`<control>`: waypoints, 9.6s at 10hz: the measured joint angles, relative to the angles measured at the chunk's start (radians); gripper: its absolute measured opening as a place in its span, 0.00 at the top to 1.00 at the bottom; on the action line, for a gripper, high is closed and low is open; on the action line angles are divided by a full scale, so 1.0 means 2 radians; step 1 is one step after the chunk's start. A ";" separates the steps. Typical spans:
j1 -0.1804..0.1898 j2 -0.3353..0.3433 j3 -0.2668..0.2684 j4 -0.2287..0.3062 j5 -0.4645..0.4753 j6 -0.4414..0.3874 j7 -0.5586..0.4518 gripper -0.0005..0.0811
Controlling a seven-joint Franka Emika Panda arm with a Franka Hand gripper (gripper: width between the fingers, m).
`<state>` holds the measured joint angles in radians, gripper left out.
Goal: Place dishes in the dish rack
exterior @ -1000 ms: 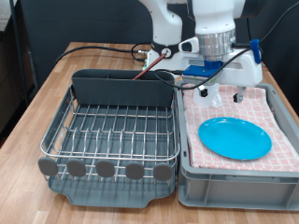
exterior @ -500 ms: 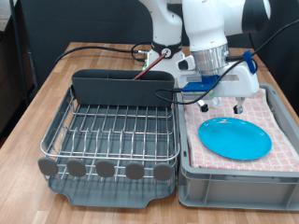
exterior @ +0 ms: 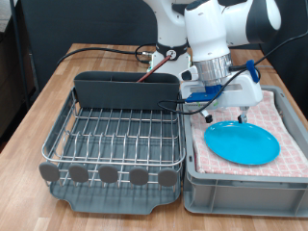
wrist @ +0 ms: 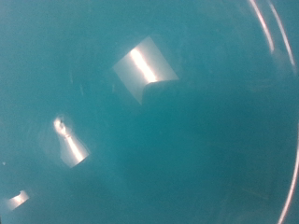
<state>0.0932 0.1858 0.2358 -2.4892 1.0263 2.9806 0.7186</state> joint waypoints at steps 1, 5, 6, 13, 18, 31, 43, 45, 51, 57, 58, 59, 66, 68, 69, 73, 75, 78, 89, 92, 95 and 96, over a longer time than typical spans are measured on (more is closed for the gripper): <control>0.000 0.003 0.000 0.001 0.000 0.000 -0.001 0.01; 0.000 0.022 0.001 0.021 0.008 0.000 -0.016 0.01; -0.001 0.026 0.003 0.026 0.012 0.000 -0.021 0.01; -0.010 0.038 0.019 0.043 0.076 0.002 -0.086 0.01; -0.009 0.039 0.018 0.043 0.066 0.002 -0.075 0.61; 0.079 -0.066 -0.140 0.020 -0.373 -0.153 0.348 0.97; 0.042 -0.195 -0.169 0.072 -0.563 -0.439 0.419 0.97; 0.042 -0.196 -0.171 0.072 -0.562 -0.439 0.424 0.97; 0.011 -0.204 -0.201 0.089 -0.718 -0.497 0.302 0.97; -0.010 -0.192 -0.286 0.108 -0.738 -0.407 0.056 0.97; -0.010 -0.192 -0.285 0.108 -0.738 -0.407 0.063 0.97; -0.010 -0.191 -0.284 0.108 -0.744 -0.405 0.061 0.97; -0.010 -0.147 -0.283 0.137 -0.750 -0.357 0.001 0.97; -0.011 -0.137 -0.283 0.148 -0.753 -0.363 0.001 0.97; -0.011 -0.132 -0.283 0.150 -0.759 -0.363 0.001 0.97; -0.011 -0.109 -0.285 0.153 -0.790 -0.350 0.012 0.97; -0.011 -0.099 -0.284 0.153 -0.822 -0.338 0.029 0.97; -0.008 -0.086 -0.280 0.149 -0.854 -0.327 0.040 0.97; -0.007 -0.065 -0.287 0.103 -0.958 -0.276 0.087 0.97; -0.011 -0.049 -0.290 0.111 -0.950 -0.257 0.092 0.97; -0.012 -0.030 -0.290 0.121 -0.921 -0.255 0.104 0.97; -0.012 -0.025 -0.290 0.122 -0.905 -0.252 0.104 0.88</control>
<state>0.0688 0.1348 -0.3437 -2.2446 -0.7847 2.4761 0.9262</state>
